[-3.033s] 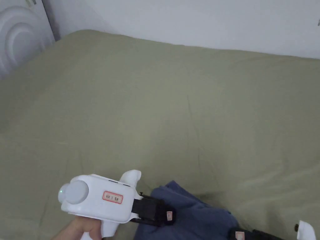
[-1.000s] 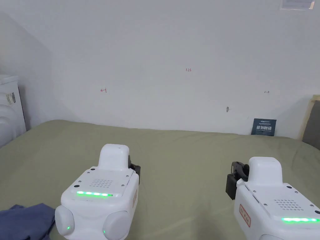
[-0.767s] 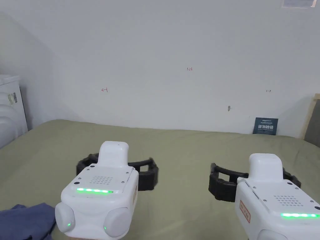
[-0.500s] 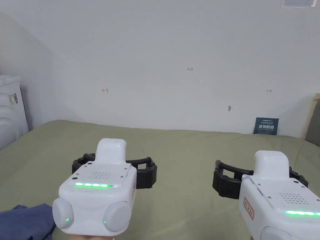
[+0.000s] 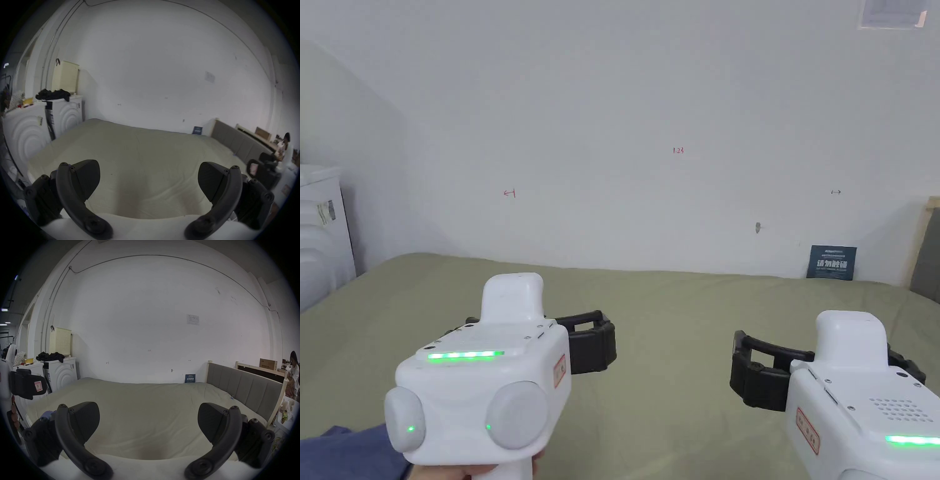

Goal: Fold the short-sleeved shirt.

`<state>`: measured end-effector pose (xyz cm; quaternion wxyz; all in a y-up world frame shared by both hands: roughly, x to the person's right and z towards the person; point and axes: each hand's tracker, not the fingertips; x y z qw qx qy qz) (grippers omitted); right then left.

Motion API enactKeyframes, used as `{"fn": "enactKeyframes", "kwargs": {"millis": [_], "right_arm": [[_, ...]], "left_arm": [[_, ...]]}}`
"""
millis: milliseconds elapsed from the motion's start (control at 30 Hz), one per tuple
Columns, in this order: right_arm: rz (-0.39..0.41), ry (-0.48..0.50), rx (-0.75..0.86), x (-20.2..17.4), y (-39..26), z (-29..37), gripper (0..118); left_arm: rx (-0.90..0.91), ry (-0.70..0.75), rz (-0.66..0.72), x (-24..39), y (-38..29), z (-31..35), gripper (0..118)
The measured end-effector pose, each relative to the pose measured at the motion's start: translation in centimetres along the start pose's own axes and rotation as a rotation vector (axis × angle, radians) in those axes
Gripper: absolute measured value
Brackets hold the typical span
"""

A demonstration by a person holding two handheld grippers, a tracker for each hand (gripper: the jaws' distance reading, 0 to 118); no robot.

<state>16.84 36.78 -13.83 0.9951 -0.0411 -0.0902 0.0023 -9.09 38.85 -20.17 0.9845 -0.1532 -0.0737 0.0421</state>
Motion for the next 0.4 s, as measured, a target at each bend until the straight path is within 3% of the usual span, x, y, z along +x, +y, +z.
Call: {"fn": "enactKeyframes", "kwargs": {"millis": [133, 200, 400], "right_arm": [[-0.009, 0.008, 0.002, 0.2, 0.0, 0.1, 118], [-0.005, 0.006, 0.002, 0.3, 0.0, 0.1, 118], [0.001, 0.002, -0.006, 0.5, -0.1, 0.0, 118]], "left_arm": [[0.022, 0.029, -0.069, 0.7, -0.3, -0.4, 118], [0.068, 0.16, -0.049, 1.0, -0.2, -0.6, 118], [0.049, 0.028, -0.041, -0.2, -0.2, -0.4, 118]]}}
